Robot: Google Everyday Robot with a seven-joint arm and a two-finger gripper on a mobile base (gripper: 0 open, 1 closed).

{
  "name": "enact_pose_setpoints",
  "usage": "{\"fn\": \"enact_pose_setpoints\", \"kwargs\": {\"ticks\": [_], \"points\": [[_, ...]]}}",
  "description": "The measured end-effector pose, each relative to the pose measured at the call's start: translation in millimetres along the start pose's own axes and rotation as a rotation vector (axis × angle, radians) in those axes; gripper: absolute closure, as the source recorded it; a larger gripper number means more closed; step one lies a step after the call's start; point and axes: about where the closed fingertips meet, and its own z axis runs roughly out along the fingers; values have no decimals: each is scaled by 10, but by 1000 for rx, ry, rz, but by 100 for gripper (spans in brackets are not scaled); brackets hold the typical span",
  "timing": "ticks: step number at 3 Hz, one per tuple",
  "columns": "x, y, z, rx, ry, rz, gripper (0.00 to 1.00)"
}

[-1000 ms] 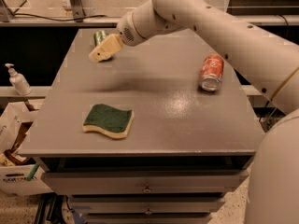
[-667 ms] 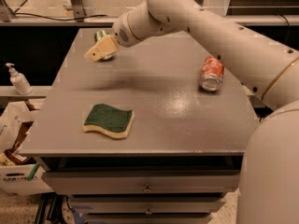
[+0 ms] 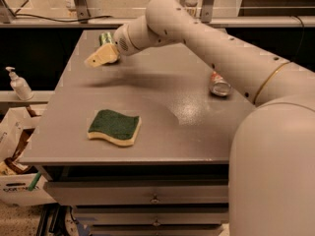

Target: Pick green can

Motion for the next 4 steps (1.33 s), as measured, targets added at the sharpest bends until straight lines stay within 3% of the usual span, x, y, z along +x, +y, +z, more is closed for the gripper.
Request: {"fn": "enact_pose_setpoints", "kwargs": {"ticks": [1,2,4], "points": [[22,-140,215,29,-24,28,0],[47,-314,355,79,-19,60,18],[92,-507,400,157,2,91,65]]}}
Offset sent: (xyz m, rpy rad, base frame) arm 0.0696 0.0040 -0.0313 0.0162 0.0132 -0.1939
